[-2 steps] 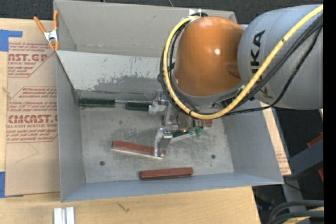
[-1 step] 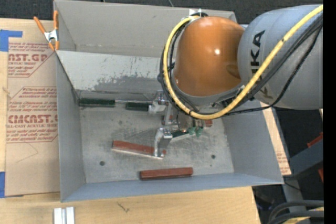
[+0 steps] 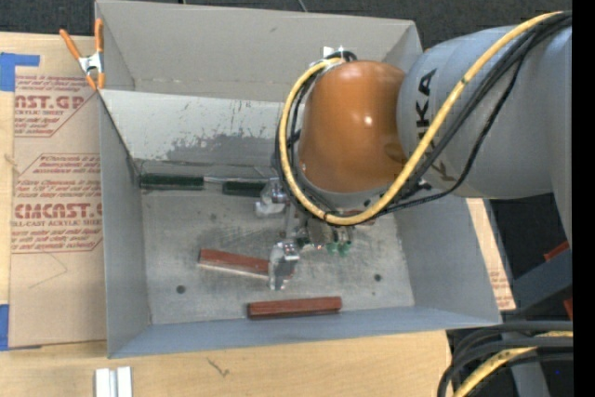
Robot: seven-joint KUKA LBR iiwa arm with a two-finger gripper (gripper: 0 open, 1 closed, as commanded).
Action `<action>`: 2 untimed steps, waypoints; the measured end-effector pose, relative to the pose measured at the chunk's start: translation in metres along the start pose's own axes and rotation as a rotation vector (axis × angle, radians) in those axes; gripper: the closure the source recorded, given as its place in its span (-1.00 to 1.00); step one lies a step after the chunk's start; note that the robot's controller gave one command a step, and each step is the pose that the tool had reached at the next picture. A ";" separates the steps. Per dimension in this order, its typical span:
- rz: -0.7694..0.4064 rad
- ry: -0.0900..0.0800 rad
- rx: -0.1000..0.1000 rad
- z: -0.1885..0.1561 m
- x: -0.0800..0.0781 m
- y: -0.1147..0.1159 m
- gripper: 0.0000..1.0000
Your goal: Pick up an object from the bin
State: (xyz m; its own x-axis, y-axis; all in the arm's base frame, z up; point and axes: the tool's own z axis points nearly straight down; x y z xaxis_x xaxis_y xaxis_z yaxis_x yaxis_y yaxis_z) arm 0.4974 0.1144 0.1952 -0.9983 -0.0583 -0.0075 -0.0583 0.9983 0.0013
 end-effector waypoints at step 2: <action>0.130 -0.019 -0.003 0.110 -0.002 0.002 1.00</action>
Offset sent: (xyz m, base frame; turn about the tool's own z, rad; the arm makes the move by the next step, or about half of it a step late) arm 0.0000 0.0000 0.0000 0.0000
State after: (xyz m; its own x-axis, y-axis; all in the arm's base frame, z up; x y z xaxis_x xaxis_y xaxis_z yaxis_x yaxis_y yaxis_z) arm 0.5006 0.1164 0.0851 -0.9971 0.0712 -0.0259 0.0710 0.9975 0.0066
